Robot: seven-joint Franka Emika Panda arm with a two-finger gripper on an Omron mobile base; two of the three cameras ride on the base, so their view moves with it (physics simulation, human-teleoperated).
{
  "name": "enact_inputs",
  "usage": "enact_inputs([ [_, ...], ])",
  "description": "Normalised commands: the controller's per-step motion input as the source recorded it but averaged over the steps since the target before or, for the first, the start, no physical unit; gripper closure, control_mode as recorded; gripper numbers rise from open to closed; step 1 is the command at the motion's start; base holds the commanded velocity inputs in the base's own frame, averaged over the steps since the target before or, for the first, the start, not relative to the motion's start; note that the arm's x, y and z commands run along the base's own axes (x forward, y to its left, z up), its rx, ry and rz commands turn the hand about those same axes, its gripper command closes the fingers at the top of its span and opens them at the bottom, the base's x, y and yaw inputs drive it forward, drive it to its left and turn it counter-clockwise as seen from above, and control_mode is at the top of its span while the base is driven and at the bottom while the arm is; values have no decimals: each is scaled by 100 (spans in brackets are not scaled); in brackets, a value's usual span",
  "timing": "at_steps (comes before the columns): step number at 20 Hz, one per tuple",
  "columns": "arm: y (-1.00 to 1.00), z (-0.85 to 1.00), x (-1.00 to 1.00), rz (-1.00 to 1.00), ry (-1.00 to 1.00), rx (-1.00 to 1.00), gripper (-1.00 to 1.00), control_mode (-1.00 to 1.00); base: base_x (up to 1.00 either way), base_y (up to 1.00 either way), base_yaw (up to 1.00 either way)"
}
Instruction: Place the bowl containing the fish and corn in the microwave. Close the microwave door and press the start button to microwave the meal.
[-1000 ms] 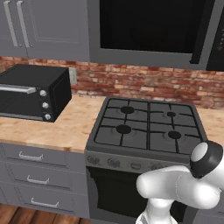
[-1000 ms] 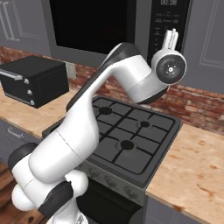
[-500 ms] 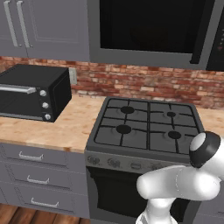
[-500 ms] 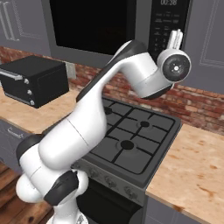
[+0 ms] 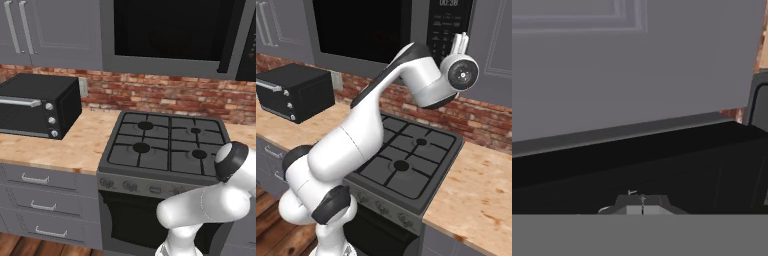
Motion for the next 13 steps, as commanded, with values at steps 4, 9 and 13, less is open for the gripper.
enact_inputs([
  [4,-11,-19,32,0,-2,0,100,-100,0,0,0],
  [9,3,-69,41,-3,-19,-3,100,-100,0,0,0],
  [13,10,-48,32,-12,-18,-6,100,-100,0,0,0],
])
